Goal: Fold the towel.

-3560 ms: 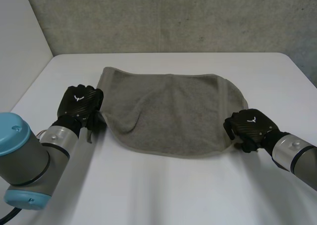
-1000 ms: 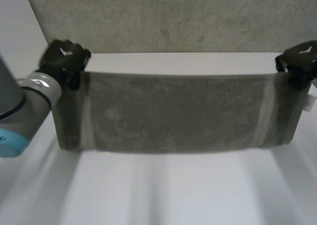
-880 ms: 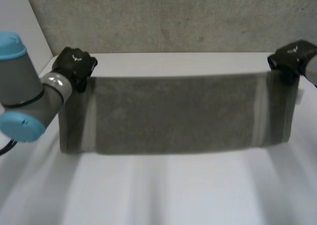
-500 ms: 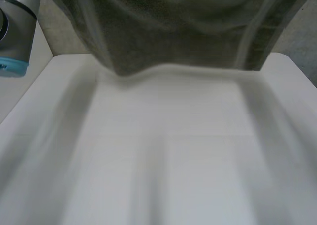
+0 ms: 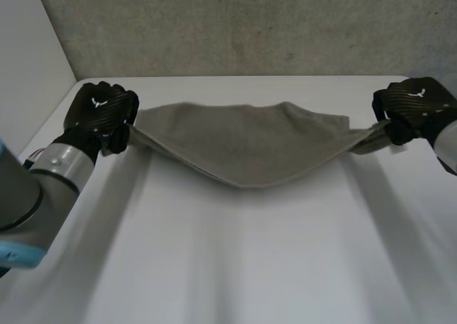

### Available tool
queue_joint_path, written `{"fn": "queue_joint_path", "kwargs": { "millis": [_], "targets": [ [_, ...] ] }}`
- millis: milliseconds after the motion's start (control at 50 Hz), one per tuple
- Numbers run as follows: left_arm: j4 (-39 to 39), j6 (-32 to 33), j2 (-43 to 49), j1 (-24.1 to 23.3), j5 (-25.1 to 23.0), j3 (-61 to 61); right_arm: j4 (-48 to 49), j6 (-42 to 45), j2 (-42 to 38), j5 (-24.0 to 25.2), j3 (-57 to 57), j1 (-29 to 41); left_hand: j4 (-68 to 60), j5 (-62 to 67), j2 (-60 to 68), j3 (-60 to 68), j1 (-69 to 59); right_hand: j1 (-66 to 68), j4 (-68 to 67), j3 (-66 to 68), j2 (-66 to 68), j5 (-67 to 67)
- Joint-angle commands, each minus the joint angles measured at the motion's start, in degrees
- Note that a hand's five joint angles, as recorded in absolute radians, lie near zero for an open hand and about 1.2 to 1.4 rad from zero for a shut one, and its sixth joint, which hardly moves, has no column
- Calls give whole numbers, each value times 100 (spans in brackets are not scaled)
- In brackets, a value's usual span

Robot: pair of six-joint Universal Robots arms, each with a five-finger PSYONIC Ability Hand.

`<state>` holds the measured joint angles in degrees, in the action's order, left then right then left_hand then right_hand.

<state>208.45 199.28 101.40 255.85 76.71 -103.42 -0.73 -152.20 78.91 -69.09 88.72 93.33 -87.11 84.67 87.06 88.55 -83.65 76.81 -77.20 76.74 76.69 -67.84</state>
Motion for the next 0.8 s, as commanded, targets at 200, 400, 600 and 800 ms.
{"fn": "queue_joint_path", "kwargs": {
  "millis": [200,400,600,800],
  "targets": [
    [-121,67,-1105,395,-130,-433,-885,-20,1039,845,-110,-702,711,-1467,-706,-855,365,319,-280,326,331,-216],
    [-138,102,870,343,-280,716,-1035,182,-903,546,-1428,-412,711,-1467,-706,-855,365,319,-280,326,331,-216],
    [-357,102,2628,219,-183,2649,-1114,367,-3177,-561,-3631,264,711,-1467,-706,-855,365,319,-280,326,331,-216],
    [-1008,260,4134,114,-122,4700,-1052,340,-4584,-956,-5328,572,711,-1467,-706,-855,365,319,-280,326,331,-216]
  ]
}}
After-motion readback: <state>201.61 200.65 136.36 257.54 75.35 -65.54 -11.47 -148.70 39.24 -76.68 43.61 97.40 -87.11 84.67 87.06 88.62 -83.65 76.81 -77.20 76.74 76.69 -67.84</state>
